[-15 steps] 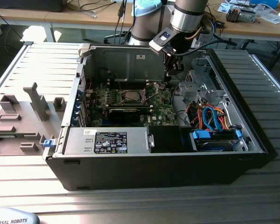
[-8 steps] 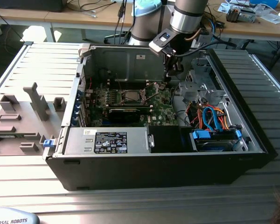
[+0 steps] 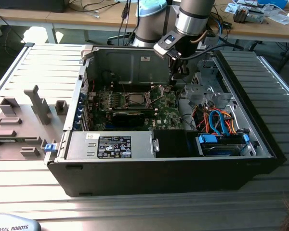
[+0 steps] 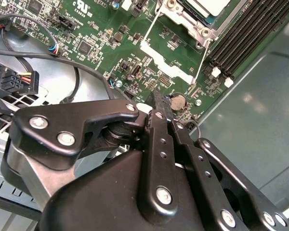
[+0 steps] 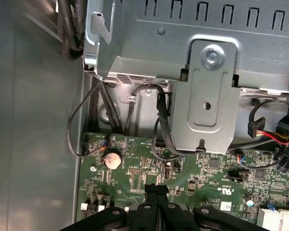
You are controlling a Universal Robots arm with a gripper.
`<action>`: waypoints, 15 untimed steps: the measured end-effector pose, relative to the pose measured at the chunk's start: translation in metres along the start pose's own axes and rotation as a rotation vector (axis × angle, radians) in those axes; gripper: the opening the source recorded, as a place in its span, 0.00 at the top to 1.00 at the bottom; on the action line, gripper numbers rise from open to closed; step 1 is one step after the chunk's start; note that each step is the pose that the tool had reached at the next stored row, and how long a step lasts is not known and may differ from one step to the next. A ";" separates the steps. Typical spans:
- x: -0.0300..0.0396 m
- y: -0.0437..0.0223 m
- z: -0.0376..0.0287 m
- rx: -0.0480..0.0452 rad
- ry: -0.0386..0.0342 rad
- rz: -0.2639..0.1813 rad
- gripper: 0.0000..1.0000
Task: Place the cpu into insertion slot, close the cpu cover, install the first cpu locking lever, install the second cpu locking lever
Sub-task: 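Close the cpu cover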
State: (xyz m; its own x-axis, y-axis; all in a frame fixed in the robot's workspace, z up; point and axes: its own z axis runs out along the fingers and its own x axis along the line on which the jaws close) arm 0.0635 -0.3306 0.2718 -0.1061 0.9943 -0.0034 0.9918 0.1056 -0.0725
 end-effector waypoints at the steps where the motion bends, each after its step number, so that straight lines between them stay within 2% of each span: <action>1: 0.0000 0.0000 0.0004 0.0000 0.0000 0.000 0.89; 15: 0.0000 0.0004 0.0049 0.0000 0.0000 0.000 0.89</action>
State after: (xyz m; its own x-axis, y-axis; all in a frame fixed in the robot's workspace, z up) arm 0.0636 -0.3306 0.2669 -0.1061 0.9943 -0.0034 0.9918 0.1056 -0.0726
